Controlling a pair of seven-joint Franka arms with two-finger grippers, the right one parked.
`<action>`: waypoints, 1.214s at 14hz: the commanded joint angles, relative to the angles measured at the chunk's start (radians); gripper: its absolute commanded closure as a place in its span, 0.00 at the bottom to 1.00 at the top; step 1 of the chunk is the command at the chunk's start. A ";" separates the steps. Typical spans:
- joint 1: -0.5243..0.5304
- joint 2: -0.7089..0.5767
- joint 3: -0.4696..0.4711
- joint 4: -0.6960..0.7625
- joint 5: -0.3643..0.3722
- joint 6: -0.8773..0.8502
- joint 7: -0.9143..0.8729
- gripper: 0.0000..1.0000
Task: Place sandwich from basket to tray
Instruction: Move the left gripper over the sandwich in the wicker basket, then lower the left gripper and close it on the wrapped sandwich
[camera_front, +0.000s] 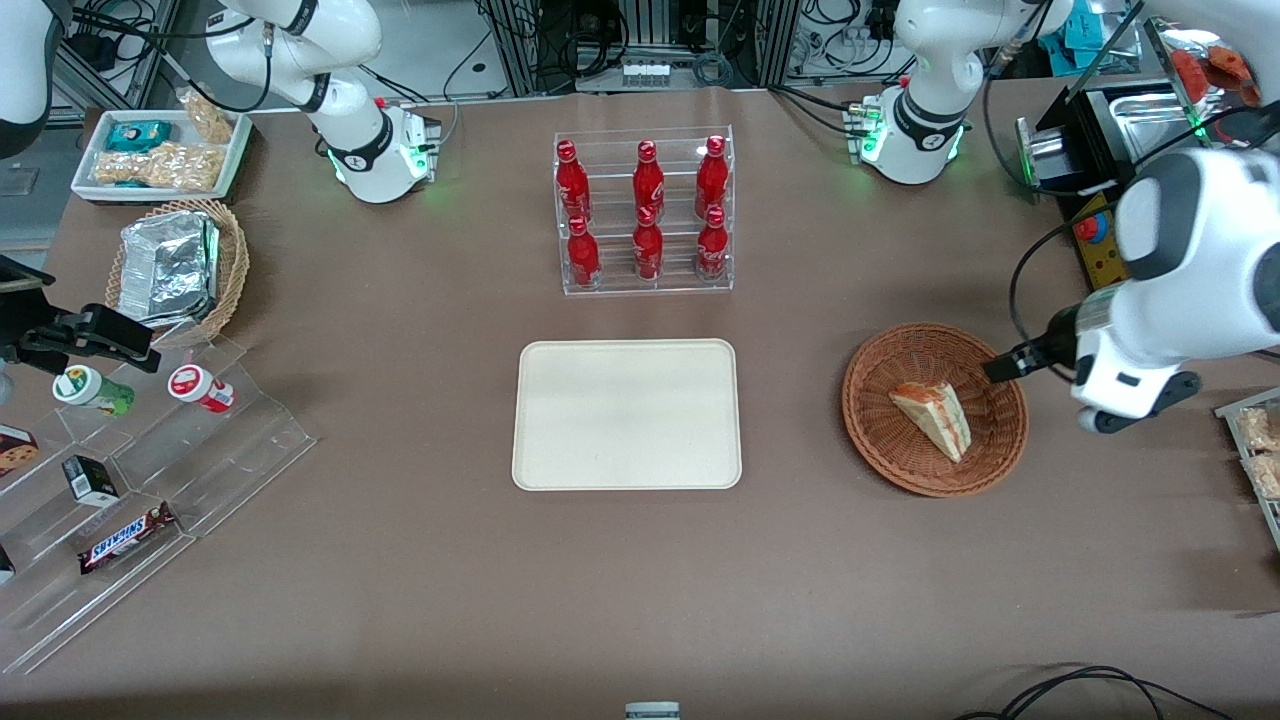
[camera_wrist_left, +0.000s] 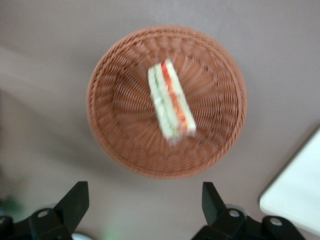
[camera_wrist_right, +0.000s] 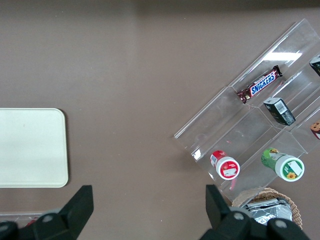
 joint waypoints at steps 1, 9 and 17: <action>0.001 -0.043 -0.001 -0.205 -0.017 0.251 -0.077 0.00; -0.004 0.037 -0.002 -0.371 -0.017 0.577 -0.194 0.00; -0.004 0.052 -0.002 -0.338 -0.017 0.567 -0.215 0.00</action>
